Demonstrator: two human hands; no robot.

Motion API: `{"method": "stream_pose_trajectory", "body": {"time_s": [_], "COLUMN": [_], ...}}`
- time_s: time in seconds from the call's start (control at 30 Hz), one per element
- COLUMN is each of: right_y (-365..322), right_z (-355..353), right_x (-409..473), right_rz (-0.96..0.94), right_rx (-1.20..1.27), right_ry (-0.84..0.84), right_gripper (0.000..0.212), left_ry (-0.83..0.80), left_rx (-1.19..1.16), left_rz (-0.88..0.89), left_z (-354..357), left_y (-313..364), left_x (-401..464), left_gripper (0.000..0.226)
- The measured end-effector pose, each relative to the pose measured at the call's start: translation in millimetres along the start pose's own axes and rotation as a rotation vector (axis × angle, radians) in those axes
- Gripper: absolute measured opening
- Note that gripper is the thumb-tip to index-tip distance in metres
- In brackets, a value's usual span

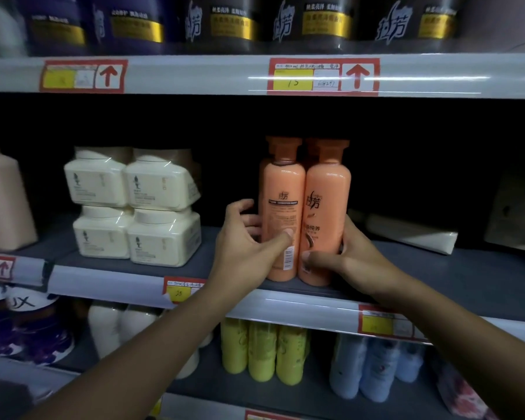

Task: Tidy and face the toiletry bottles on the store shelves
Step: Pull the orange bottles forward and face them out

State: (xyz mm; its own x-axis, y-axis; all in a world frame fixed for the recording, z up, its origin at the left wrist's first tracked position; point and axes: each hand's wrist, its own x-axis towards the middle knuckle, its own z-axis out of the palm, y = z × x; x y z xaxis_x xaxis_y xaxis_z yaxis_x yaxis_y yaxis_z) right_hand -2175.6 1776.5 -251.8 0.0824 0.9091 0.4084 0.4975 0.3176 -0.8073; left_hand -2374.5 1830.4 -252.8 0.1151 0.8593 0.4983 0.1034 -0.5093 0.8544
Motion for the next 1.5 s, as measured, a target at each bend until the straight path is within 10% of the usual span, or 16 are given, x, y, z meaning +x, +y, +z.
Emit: {"method": "stream_pose_trajectory", "body": {"time_s": [1.5], "right_y": [1.3], "right_z": [-1.0], "right_x": [-4.7], "right_rz": [-0.039], "right_rx": [-0.019], "right_ry": [0.021], "right_gripper": [0.095], "left_ry": [-0.067], "left_rx": [0.258], "left_rz": [0.037], "left_z": [-10.8], "left_y": [-2.6], "left_x": [-0.2], "left_gripper": [0.092]}}
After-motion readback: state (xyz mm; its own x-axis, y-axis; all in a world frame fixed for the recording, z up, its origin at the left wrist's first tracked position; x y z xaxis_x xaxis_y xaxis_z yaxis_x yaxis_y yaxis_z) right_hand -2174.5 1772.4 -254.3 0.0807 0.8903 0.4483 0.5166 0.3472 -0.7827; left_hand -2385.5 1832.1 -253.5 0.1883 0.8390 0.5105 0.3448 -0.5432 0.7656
